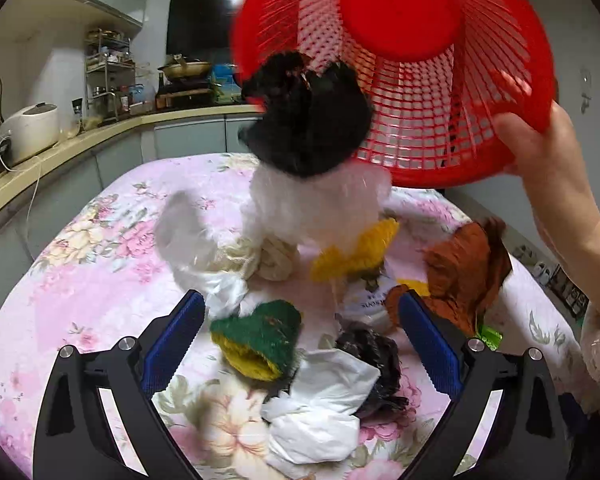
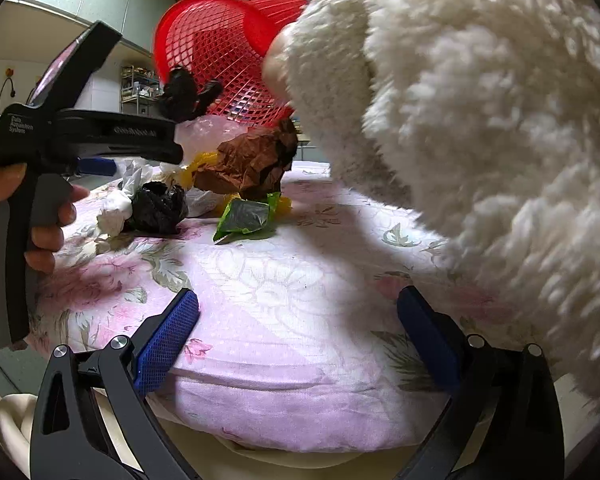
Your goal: Collect trash
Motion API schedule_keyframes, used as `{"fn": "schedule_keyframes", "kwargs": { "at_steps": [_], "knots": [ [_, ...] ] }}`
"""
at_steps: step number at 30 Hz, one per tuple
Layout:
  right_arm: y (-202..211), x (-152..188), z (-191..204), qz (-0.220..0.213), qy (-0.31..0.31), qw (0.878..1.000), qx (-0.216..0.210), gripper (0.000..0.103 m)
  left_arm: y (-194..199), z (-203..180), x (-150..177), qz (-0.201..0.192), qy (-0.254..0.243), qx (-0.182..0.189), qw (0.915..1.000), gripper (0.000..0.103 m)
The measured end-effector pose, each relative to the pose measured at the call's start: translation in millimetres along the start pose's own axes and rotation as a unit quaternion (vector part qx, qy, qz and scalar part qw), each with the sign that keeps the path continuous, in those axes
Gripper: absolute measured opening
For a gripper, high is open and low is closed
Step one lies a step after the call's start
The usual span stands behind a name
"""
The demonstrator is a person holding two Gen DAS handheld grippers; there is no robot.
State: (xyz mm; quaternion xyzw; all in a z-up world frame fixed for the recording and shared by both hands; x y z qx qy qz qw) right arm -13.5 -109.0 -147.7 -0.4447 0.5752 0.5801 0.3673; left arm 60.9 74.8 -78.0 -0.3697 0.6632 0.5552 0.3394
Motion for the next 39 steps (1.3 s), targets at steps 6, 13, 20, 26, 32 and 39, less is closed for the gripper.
{"fn": "schedule_keyframes", "kwargs": {
  "at_steps": [6, 13, 20, 26, 32, 39],
  "knots": [
    [-0.4, 0.1, -0.5, 0.0, 0.001, 1.0, -0.001, 0.097, 3.1, 2.4, -7.7, -0.01, 0.001, -0.011, 0.9999, 0.094],
    [-1.3, -0.4, -2.2, 0.0, 0.001, 1.0, -0.002, 0.097, -4.1, 4.1, -3.7, 0.003, 0.002, -0.005, 1.0, 0.094],
    [-2.3, -1.0, -7.1, -0.002, 0.003, 1.0, -0.007, 0.097, 13.2, -5.8, -11.1, -0.01, -0.022, 0.004, 0.9997, 0.094],
    [-2.1, -0.6, -2.6, -0.003, 0.004, 1.0, -0.008, 0.097, 19.7, -10.2, -19.9, -0.02, -0.02, 0.008, 0.9996, 0.094],
    [-2.1, -0.7, -2.6, -0.002, 0.004, 1.0, -0.008, 0.097, 20.2, -7.5, -22.0, -0.018, -0.017, 0.007, 0.9997, 0.094],
    [-2.1, 1.0, -2.1, -0.001, 0.003, 1.0, -0.007, 0.097, 26.8, -4.7, -28.2, -0.026, -0.019, 0.005, 0.9995, 0.094]
  ]
}}
Point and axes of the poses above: each gripper's, at about its wrist camera, not at the fingertips, and y roughly against the way its jaws point, z to its left, x to its underside, the point moved 3 cm from there along -y, roughly the way its jaws point, and after that the axes turned 14 degrees about x, right-handed, at the moved point
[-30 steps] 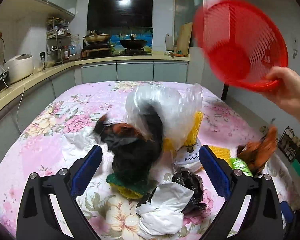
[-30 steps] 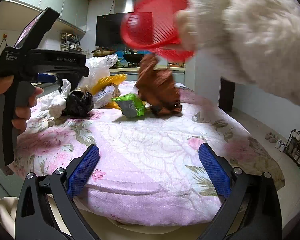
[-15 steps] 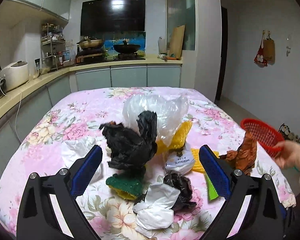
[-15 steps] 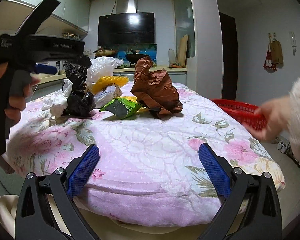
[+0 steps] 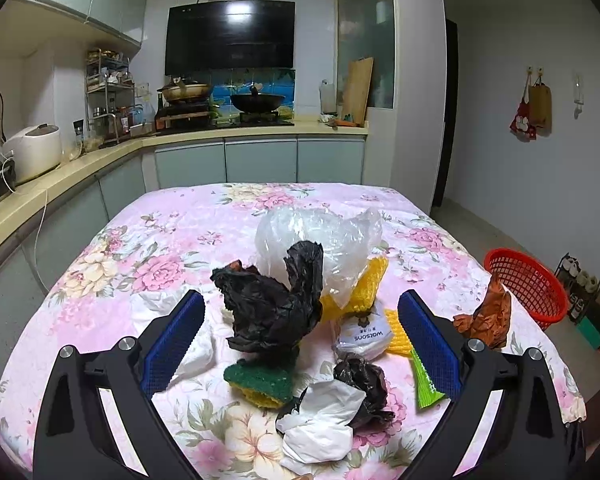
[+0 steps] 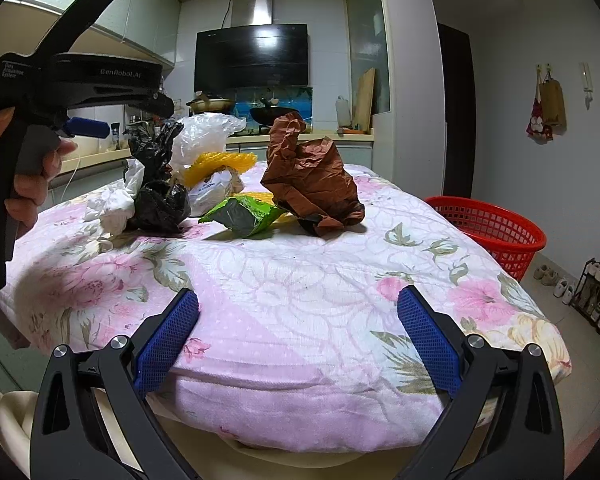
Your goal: Collect trash
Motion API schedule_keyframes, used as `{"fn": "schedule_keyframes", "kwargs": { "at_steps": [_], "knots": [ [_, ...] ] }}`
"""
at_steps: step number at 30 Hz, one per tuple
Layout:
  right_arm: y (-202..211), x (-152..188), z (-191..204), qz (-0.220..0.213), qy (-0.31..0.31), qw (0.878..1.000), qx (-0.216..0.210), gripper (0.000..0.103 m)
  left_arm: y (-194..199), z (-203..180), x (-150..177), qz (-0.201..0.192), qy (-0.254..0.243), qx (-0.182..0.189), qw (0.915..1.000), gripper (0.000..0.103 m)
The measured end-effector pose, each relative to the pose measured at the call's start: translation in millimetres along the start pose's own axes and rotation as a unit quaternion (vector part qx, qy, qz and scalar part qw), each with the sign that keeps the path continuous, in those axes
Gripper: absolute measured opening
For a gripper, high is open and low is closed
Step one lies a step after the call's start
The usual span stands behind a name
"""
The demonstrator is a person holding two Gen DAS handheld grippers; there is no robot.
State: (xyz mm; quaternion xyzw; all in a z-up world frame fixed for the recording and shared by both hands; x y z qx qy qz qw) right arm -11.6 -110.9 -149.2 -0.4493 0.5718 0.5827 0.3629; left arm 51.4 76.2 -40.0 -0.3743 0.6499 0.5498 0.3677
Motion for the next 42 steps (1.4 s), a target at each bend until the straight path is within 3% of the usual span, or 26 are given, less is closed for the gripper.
{"fn": "schedule_keyframes", "kwargs": {
  "at_steps": [7, 9, 12, 16, 18, 24, 28, 33, 42],
  "knots": [
    [-1.5, -0.8, 0.3, 0.001, 0.001, 1.0, 0.001, 0.097, 6.5, -3.9, -0.3, 0.007, 0.001, 0.009, 0.9999, 0.094],
    [-4.0, -6.4, 0.5, 0.029, 0.013, 0.999, -0.002, 0.097, 9.6, -6.4, 1.1, 0.012, -0.005, 0.007, 0.9999, 0.094],
    [-7.0, -25.5, -8.8, 0.109, 0.023, 0.994, -0.021, 0.097, 14.2, -12.6, 2.5, 0.016, -0.016, 0.004, 0.9997, 0.094],
    [2.0, -63.7, -49.7, 0.143, -0.046, 0.989, 0.016, 0.097, 16.4, -31.5, 2.0, 0.022, -0.032, 0.016, 0.9991, 0.094],
    [5.1, -82.5, -74.9, 0.159, -0.069, 0.983, 0.065, 0.097, 15.5, -47.4, 0.8, 0.026, -0.043, 0.032, 0.9982, 0.094],
    [22.0, -110.4, -124.0, 0.153, -0.113, 0.973, 0.131, 0.097, 8.9, -103.8, -5.3, 0.037, -0.079, 0.093, 0.9919, 0.094],
    [24.2, -114.1, -142.0, 0.162, -0.131, 0.967, 0.149, 0.097, 3.9, -132.2, -5.5, 0.055, -0.084, 0.13, 0.9864, 0.094],
    [27.5, -121.2, -153.8, 0.149, -0.133, 0.967, 0.158, 0.097, 0.9, -153.8, -7.1, 0.057, -0.099, 0.141, 0.9835, 0.094],
    [20.7, -118.6, -166.3, 0.152, -0.132, 0.966, 0.164, 0.097, -14.3, -160.6, -14.3, 0.055, -0.082, 0.144, 0.9846, 0.094]
  ]
}}
Point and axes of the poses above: each gripper's, at about its wrist camera, not at the fingertips, and y roughly against the way its jaws point, z to its left, x to its underside, the point moved 3 cm from there along -y, roughly the way its jaws point, and after that the axes turned 14 degrees about x, right-handed, at the moved point
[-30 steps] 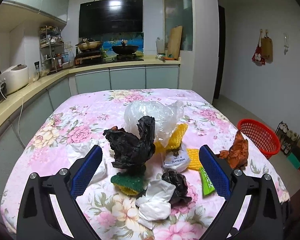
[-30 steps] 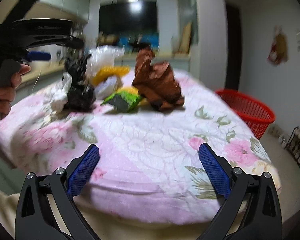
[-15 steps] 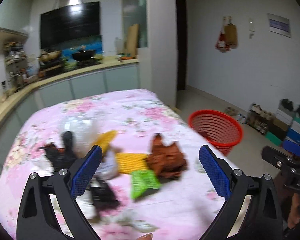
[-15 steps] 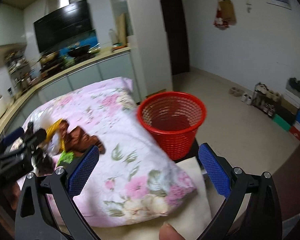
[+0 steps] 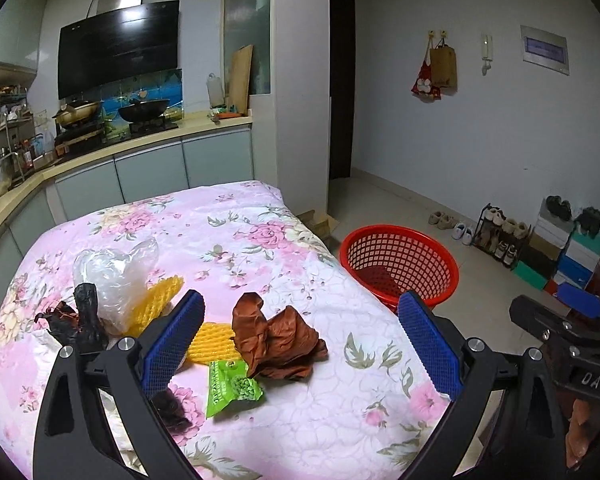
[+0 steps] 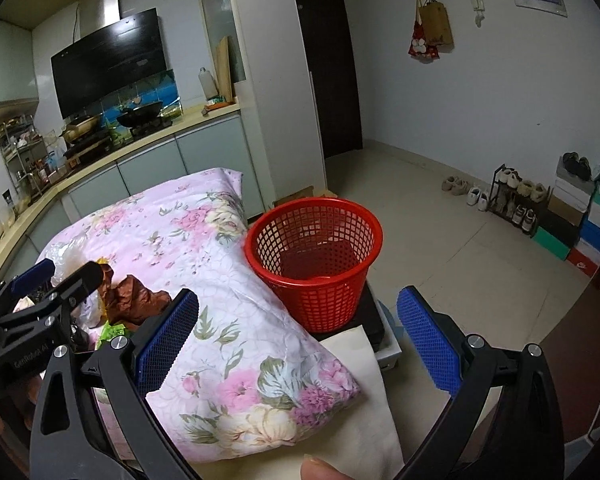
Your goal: Collect trash
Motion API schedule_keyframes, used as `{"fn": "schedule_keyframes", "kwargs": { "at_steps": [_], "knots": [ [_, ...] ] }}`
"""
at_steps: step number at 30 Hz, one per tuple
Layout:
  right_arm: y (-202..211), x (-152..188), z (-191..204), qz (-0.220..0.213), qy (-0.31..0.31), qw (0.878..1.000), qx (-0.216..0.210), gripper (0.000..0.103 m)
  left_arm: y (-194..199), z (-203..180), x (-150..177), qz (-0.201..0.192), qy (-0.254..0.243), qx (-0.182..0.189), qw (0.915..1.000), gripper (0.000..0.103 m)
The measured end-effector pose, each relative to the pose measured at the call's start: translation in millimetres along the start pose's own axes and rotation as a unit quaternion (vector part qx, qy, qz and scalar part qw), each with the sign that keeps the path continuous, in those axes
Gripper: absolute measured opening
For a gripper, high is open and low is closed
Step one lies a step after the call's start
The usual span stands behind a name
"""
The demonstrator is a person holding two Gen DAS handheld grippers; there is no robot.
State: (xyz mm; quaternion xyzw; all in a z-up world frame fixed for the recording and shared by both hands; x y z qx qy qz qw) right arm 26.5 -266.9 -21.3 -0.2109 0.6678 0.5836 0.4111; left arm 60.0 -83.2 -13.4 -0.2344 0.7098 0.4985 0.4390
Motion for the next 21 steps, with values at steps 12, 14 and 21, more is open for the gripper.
{"fn": "schedule_keyframes", "kwargs": {
  "at_steps": [12, 14, 21],
  "knots": [
    [-9.3, 5.0, -4.0, 0.001, 0.003, 1.0, 0.002, 0.097, -10.7, -9.9, 3.0, 0.019, -0.002, -0.028, 0.9994, 0.095],
    [-8.9, 5.4, -4.3, -0.002, 0.003, 1.0, 0.003, 0.097, -10.6, -12.5, 4.5, 0.02, -0.006, -0.029, 0.9994, 0.095],
    [-3.3, 4.6, -6.3, -0.008, -0.005, 1.0, 0.007, 0.097, -10.6, -21.2, 4.4, 0.019, -0.016, -0.025, 0.9994, 0.095]
  ]
}}
Point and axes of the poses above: each gripper's, at about its wrist camera, not at the fingertips, and y roughly against the way its jaws point, z to its left, x to its underside, the point moved 3 cm from there along -y, roughly the way its jaws point, and after that the axes turned 14 degrees about x, right-handed, at the moved point
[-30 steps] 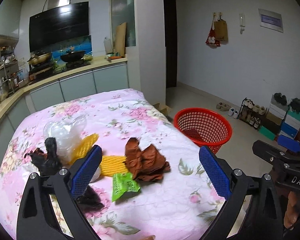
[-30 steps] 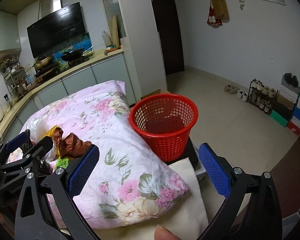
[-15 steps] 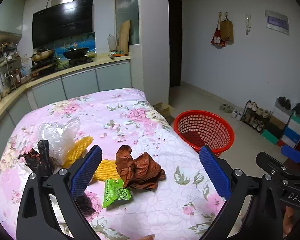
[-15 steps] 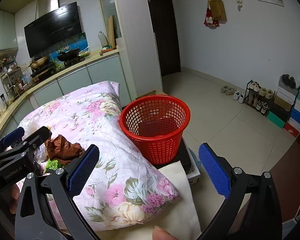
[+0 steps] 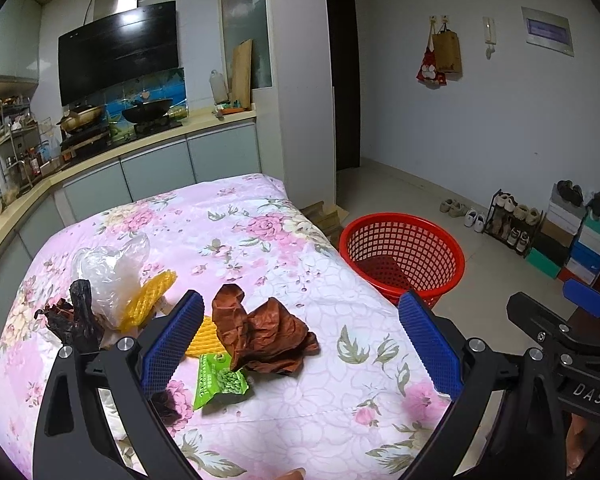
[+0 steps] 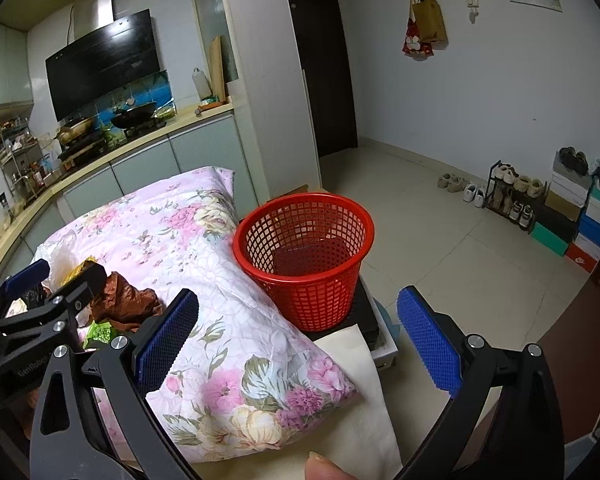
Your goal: Collect trash
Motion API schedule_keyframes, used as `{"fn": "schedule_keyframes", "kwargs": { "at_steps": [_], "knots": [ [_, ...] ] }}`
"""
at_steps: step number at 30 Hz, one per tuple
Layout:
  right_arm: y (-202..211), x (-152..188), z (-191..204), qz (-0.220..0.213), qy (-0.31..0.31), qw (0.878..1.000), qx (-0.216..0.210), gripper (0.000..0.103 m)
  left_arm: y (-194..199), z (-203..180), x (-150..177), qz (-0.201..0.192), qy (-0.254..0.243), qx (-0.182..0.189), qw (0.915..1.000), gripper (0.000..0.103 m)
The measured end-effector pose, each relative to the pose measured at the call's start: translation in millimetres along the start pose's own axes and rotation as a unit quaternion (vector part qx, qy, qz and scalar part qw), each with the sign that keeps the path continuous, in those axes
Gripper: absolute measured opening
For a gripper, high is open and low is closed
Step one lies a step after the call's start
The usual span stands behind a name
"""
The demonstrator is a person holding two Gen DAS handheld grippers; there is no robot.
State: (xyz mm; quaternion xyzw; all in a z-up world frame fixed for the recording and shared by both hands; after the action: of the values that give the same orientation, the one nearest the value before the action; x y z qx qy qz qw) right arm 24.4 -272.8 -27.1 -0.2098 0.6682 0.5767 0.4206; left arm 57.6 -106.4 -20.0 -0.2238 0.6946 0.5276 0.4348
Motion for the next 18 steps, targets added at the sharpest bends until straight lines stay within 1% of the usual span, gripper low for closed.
{"fn": "schedule_keyframes", "kwargs": {
  "at_steps": [8, 18],
  "knots": [
    [6.3, -3.1, 1.1, -0.012, 0.001, 1.0, 0.002, 0.097, -0.1, -0.2, 0.5, 0.001, -0.001, 0.0, 1.0, 0.095],
    [8.3, -5.8, 0.1, -0.014, -0.002, 1.0, 0.004, 0.097, -1.6, -1.8, 1.0, 0.004, -0.001, 0.003, 1.0, 0.095]
  ]
}}
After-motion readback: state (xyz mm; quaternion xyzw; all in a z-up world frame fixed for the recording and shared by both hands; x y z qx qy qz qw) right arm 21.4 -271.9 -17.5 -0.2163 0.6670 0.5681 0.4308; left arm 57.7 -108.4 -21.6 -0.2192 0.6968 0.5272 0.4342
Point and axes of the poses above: each gripper's, at about its wrist camera, not at the fingertips, and y roughly against the way its jaws point, z to its left, x to its underside, the point moved 3 cm from there along -y, roughly the way its jaws point, and after that the axes turned 14 degrees about x, right-handed, at the moved point
